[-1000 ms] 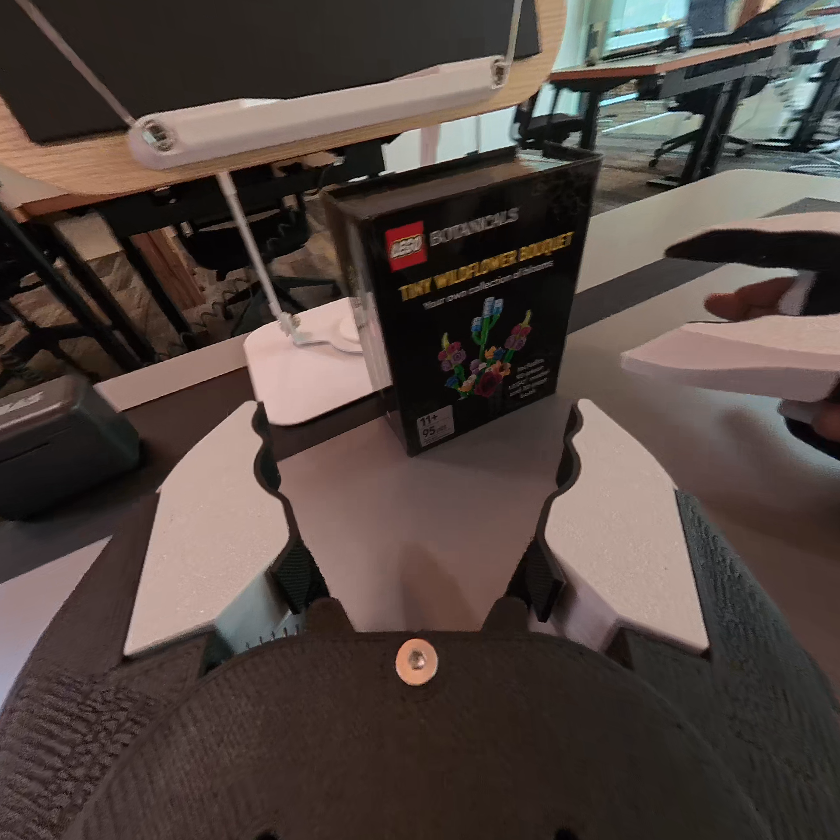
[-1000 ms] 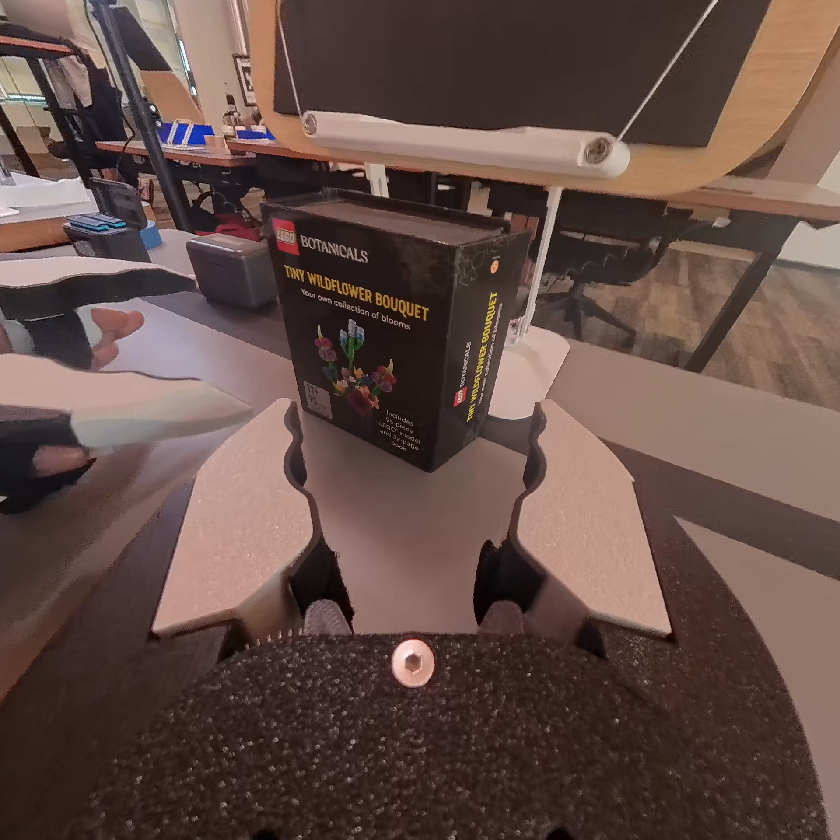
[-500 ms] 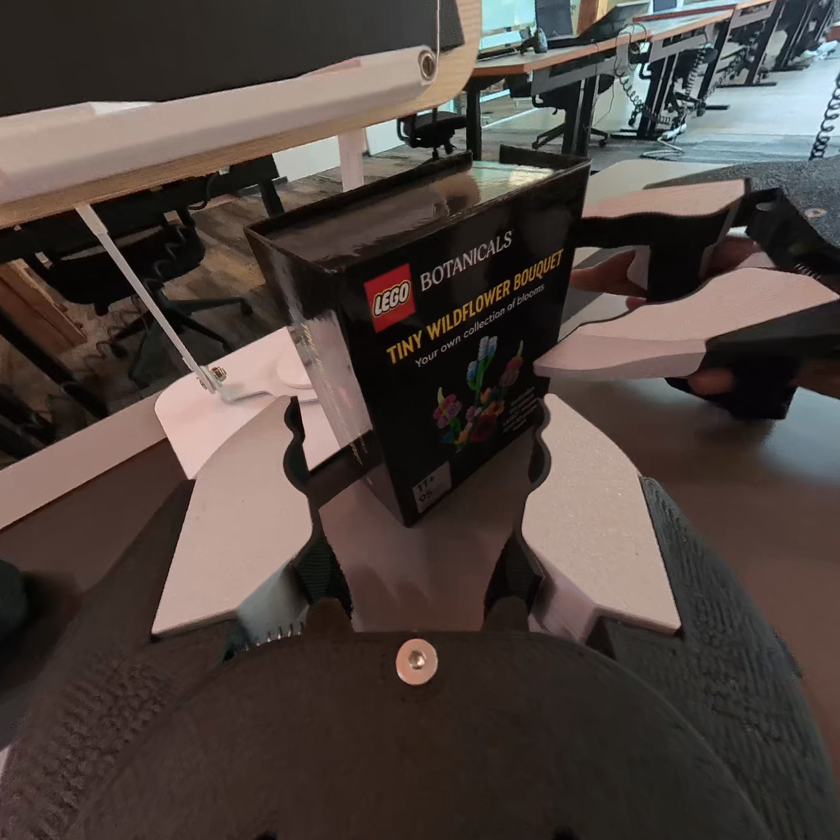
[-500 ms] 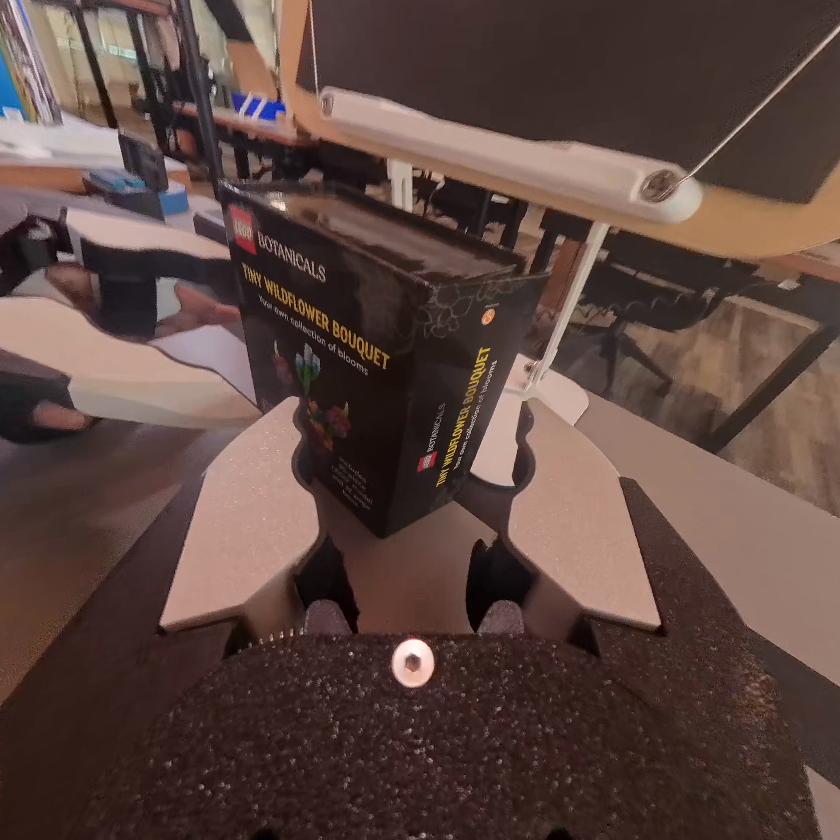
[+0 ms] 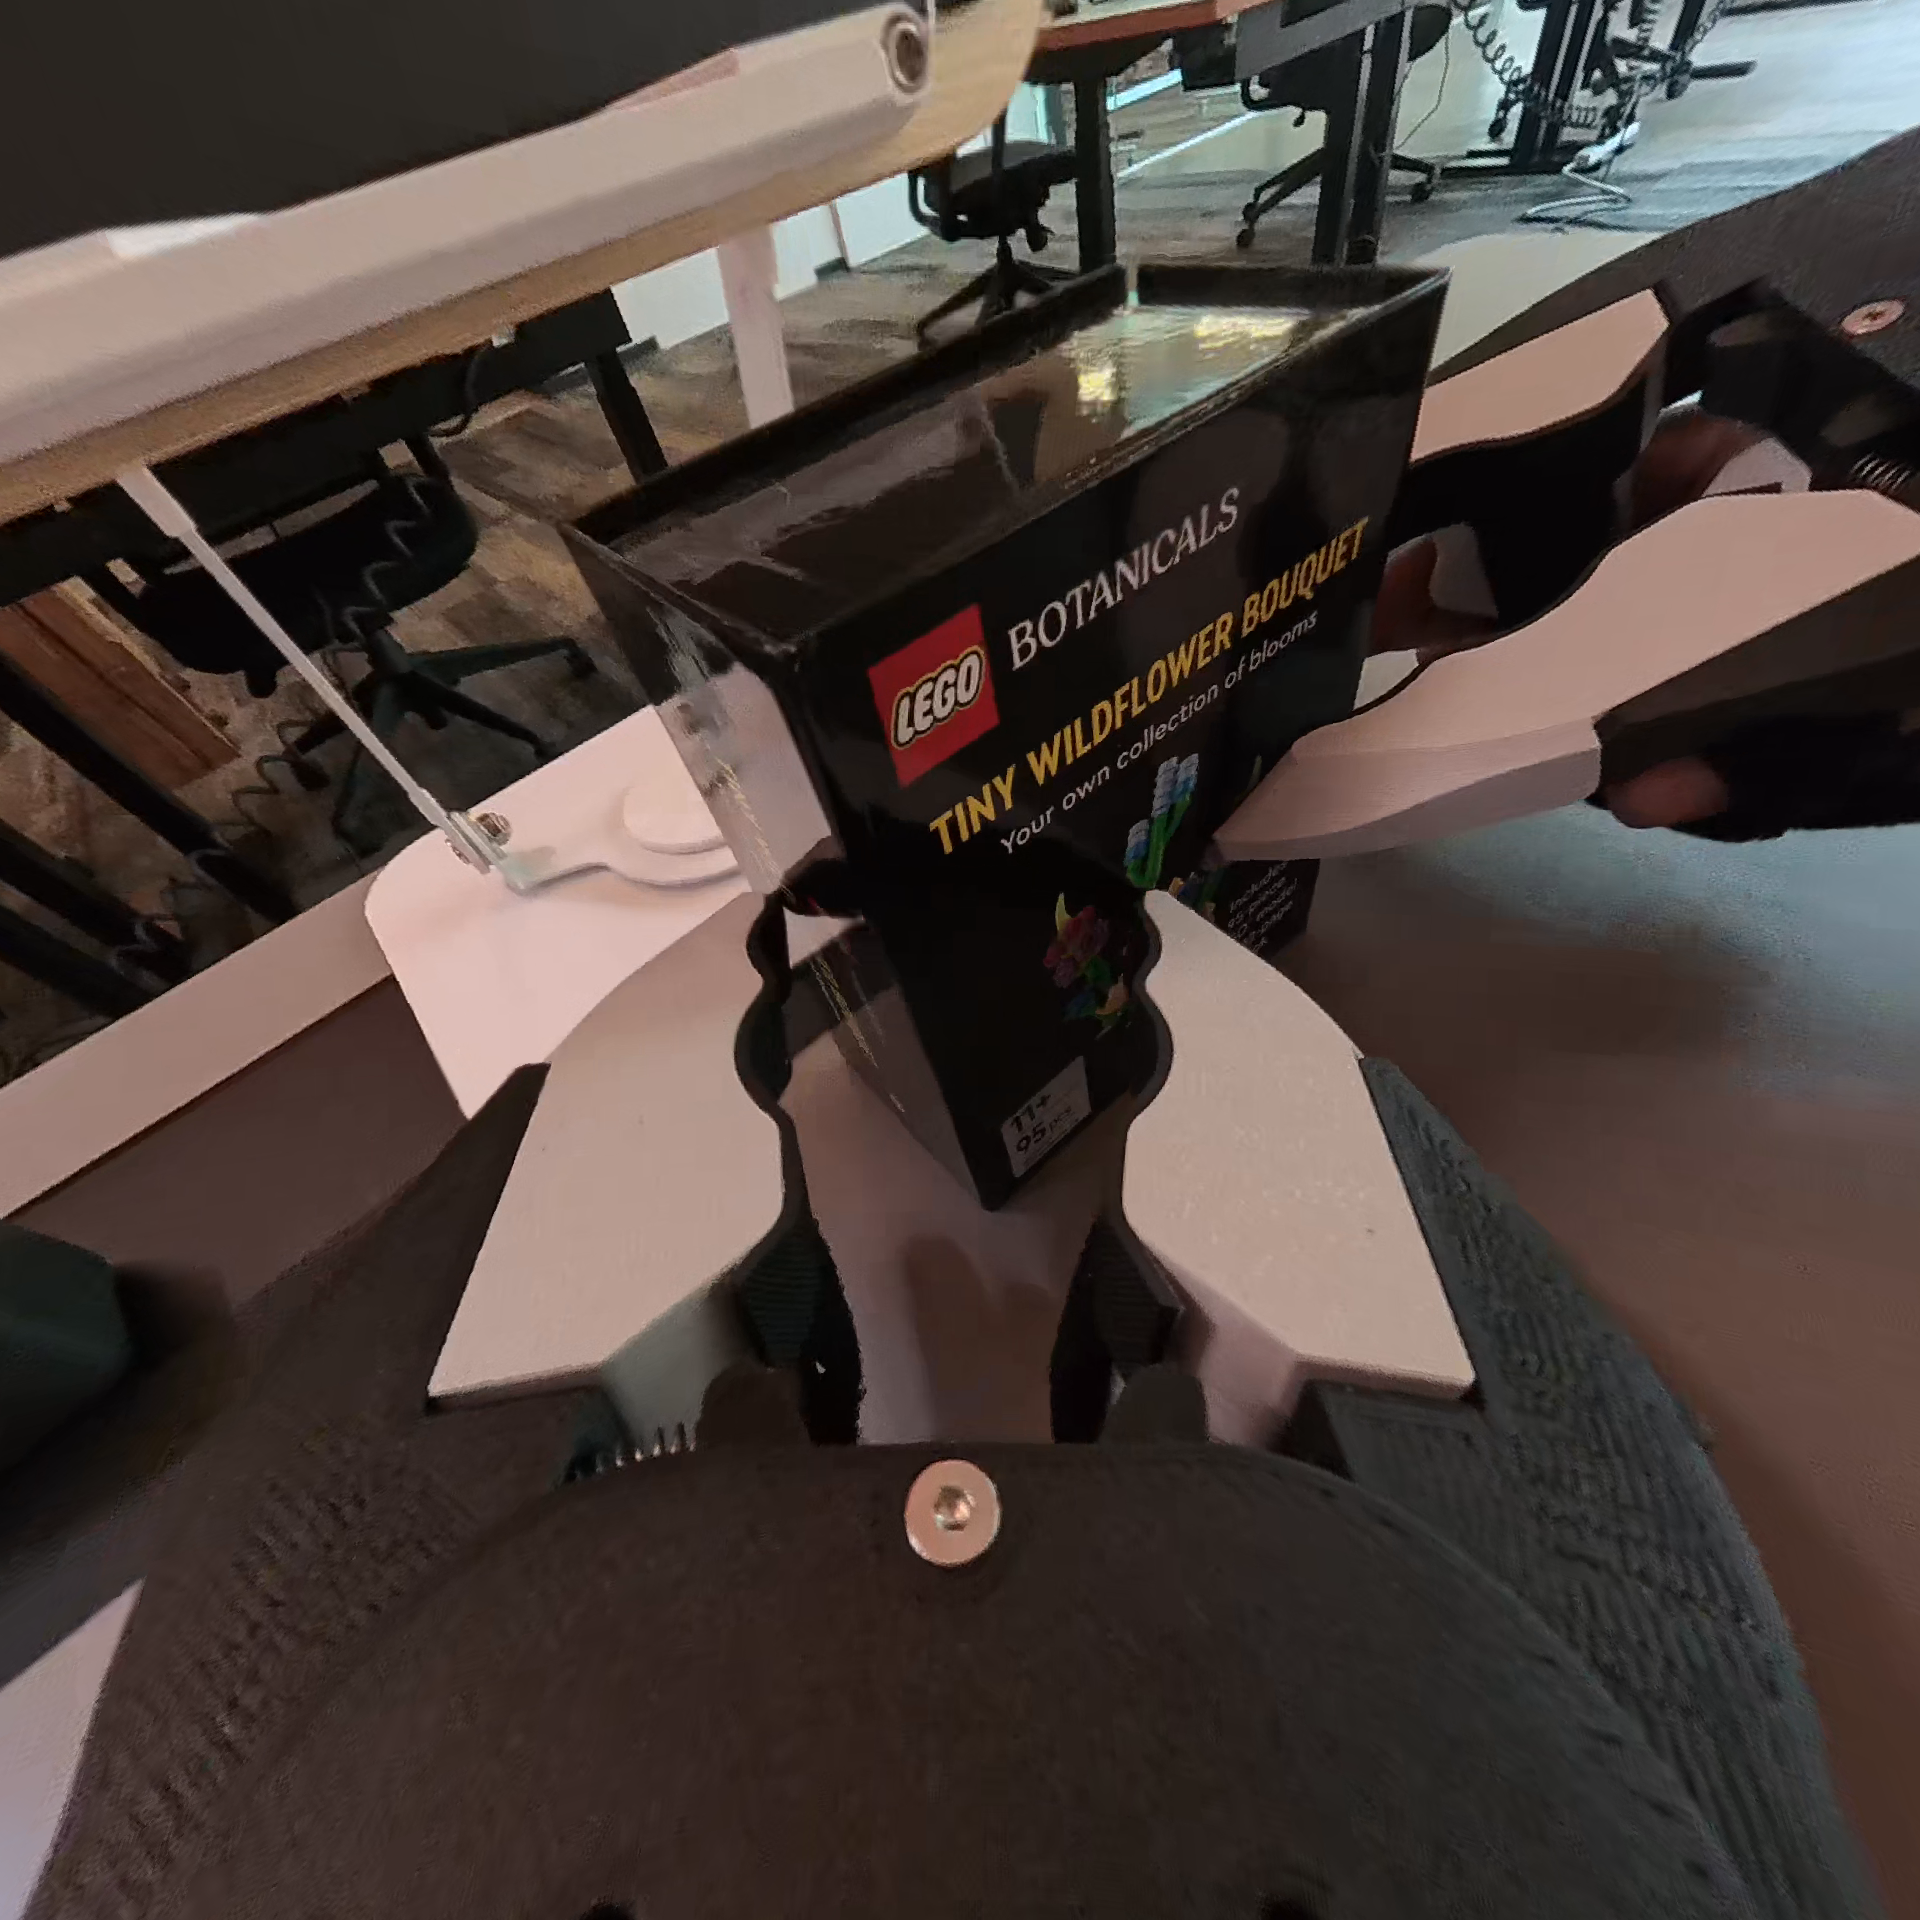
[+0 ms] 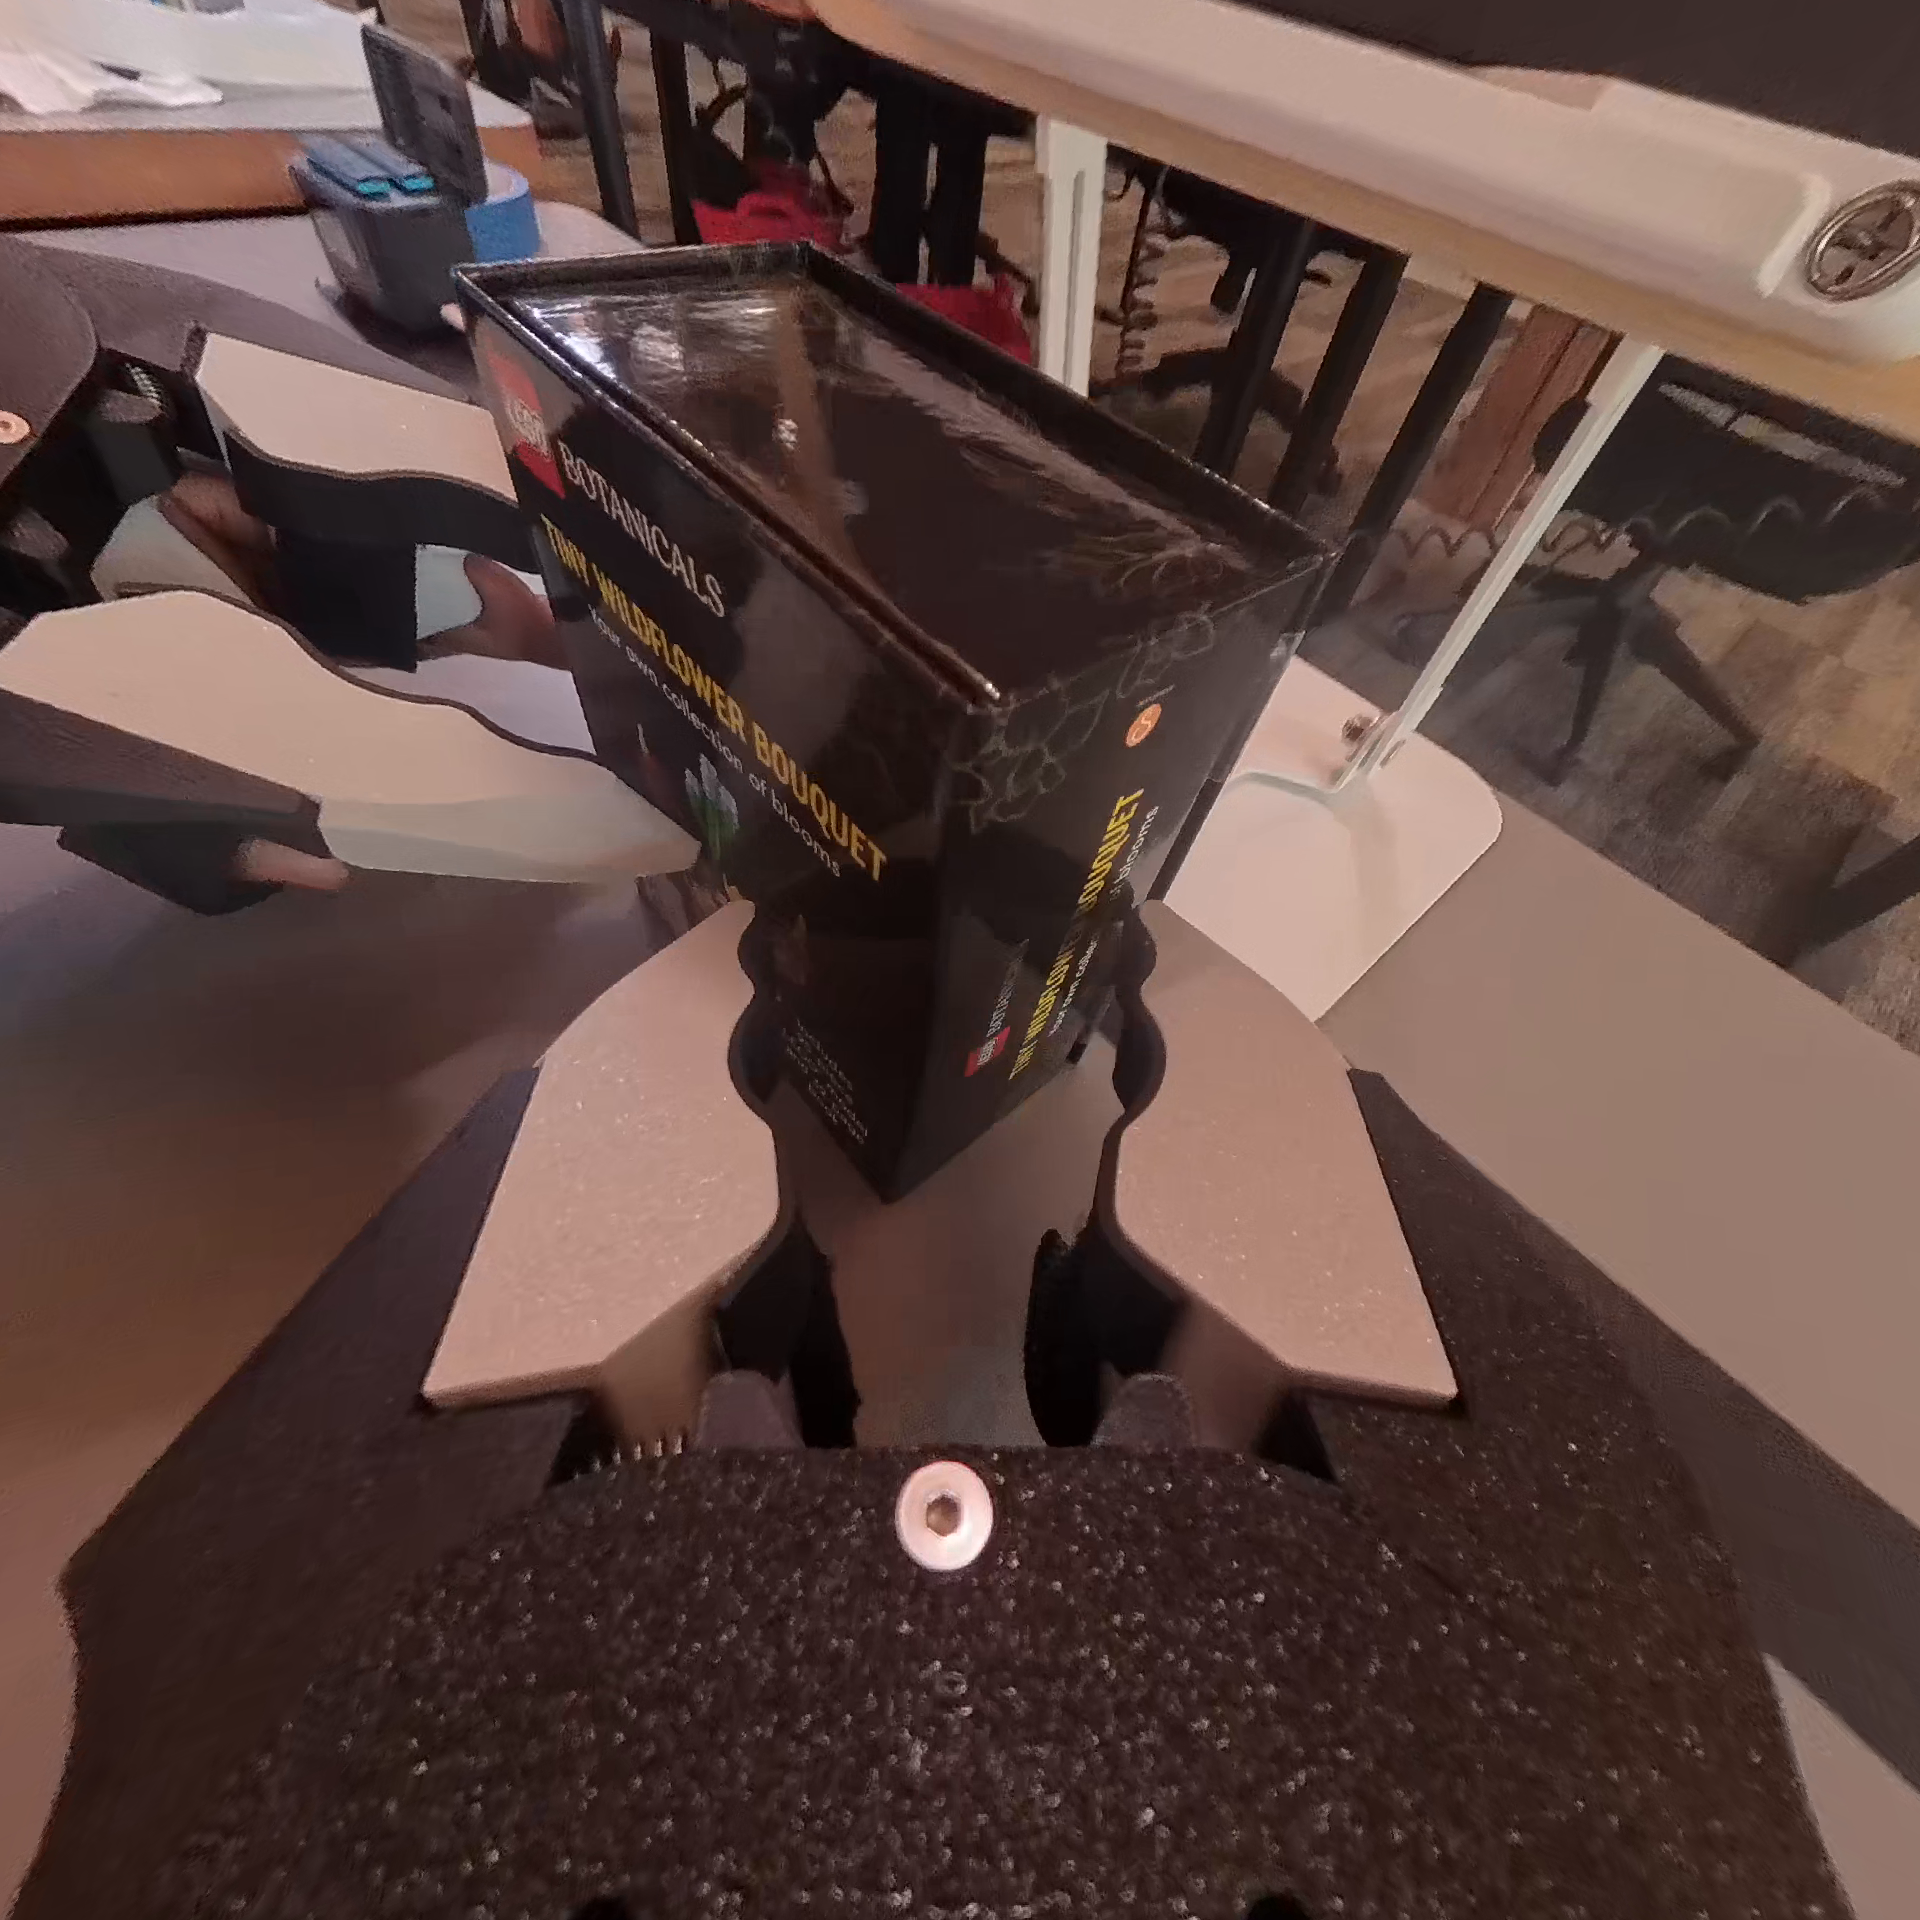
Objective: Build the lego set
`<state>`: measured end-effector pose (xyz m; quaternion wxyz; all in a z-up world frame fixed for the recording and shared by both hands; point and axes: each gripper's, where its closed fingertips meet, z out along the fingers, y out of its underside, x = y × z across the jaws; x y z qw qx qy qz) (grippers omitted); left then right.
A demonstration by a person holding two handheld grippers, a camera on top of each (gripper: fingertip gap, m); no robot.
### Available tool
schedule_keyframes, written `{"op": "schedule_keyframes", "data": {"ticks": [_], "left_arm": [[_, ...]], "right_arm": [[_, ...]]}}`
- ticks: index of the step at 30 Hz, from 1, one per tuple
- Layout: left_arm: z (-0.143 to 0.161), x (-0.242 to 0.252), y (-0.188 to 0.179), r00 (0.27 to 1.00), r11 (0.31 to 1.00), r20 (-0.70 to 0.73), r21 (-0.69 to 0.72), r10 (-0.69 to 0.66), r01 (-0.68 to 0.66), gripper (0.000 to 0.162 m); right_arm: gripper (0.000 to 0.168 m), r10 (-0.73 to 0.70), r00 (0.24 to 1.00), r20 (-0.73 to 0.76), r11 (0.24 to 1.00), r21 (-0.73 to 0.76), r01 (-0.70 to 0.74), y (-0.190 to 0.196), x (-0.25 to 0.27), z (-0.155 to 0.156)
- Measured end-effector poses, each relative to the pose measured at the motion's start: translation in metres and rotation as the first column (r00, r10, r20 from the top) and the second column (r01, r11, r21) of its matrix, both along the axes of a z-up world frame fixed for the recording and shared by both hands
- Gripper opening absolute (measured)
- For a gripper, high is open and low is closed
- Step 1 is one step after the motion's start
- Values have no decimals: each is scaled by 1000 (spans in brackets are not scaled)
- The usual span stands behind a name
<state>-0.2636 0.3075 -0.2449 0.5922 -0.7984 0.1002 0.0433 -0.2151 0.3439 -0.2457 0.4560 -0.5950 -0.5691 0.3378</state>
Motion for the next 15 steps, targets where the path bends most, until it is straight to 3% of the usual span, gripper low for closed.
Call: {"op": "schedule_keyframes", "data": {"ticks": [15], "left_arm": [[1,88,-82,990,993,-134,-112,-41,26,56]], "right_arm": [[63,-36,974,225,999,47,26,-78,93,1]]}}
